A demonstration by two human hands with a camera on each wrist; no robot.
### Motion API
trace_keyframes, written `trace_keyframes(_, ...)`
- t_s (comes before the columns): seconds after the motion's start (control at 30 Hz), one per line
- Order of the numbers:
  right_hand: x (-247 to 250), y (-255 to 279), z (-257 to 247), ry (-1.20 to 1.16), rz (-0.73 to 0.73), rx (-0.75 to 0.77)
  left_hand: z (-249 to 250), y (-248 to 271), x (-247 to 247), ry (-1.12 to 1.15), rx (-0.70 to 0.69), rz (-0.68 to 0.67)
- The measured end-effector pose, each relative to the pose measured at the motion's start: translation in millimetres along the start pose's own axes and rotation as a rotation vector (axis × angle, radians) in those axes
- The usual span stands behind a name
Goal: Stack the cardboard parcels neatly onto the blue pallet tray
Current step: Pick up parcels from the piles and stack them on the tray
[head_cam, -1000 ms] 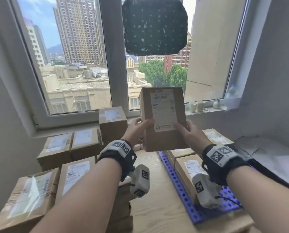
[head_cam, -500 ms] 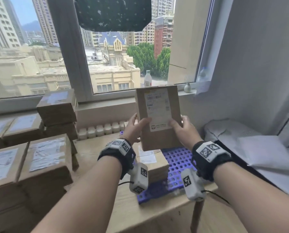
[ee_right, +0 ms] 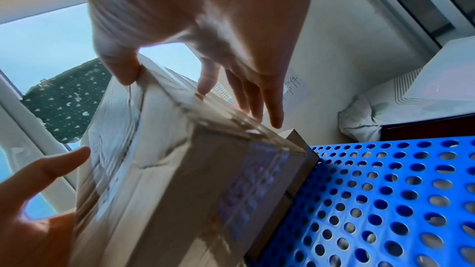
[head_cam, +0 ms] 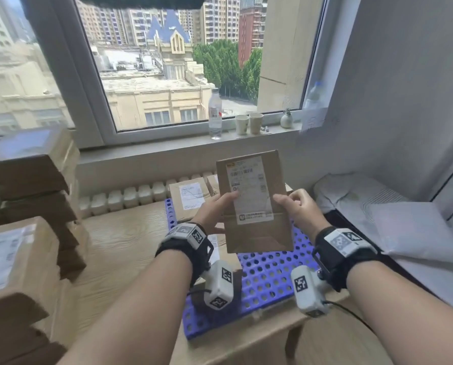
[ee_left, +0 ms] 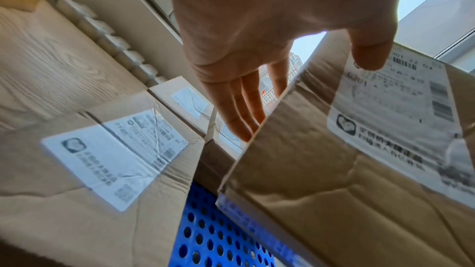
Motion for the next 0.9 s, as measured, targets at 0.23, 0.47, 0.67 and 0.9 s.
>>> trace_keyframes(0.23, 10, -57, 31, -0.004, -0.048, -0.156, -9, -55, -6, 0.004, 0.13, -0.046)
trace_keyframes(0.47, 21, -84, 69, -0.06, -0.131, -0.338, -28, -79, -10, -0.053, 0.181, 0.117)
trace_keyframes(0.67, 18, -104, 107, 0.032, -0.214, -0.521, -53, -85, -14, -0.136, 0.274, 0.287)
trace_keyframes(0.9, 8, -117, 136, 0.125, -0.333, -0.622, -73, -91, -36, -0.294, 0.327, 0.299)
Point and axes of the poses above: each hand's wrist, its own y-axis away from the middle knuckle, its own x-axis out of the back of the hand, z = x × y, the point moved 2 cm from there along -y, towards the middle knuckle, and after that the axes turned 15 degrees about -y, right-handed, at the moved point
